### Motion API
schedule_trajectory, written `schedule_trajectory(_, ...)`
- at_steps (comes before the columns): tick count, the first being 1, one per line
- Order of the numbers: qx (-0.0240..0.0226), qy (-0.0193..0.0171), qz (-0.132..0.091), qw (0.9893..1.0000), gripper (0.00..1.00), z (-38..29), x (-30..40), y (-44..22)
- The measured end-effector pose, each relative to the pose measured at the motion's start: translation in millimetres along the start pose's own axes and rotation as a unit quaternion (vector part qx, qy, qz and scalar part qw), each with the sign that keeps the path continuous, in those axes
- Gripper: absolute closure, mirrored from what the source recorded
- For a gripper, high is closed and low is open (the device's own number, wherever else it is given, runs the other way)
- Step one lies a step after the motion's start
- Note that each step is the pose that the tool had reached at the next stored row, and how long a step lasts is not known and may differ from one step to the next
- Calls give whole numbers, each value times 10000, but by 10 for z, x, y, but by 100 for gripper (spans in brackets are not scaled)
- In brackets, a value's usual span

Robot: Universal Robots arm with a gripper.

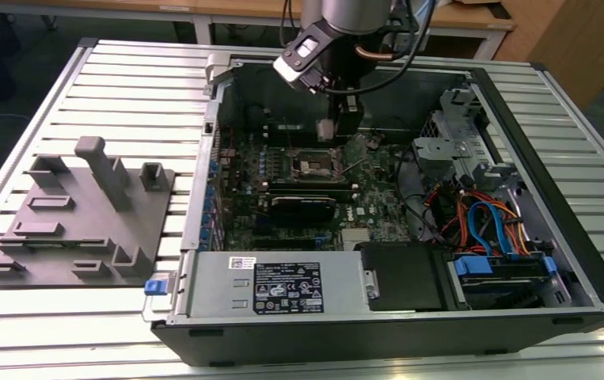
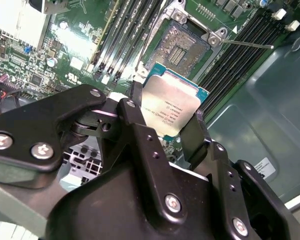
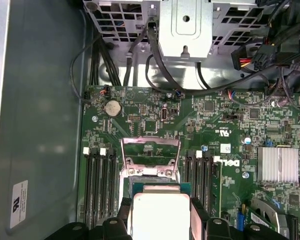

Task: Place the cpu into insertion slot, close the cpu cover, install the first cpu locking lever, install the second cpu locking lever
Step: 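Place the cpu into insertion slot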

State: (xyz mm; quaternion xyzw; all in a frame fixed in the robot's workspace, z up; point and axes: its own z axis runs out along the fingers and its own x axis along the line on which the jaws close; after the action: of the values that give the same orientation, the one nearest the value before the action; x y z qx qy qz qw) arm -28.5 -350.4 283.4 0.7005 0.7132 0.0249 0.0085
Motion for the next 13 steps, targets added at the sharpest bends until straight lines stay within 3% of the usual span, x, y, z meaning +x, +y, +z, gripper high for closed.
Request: schedule_trajectory(13,1,0,-9,10000,46,212,7,-65)
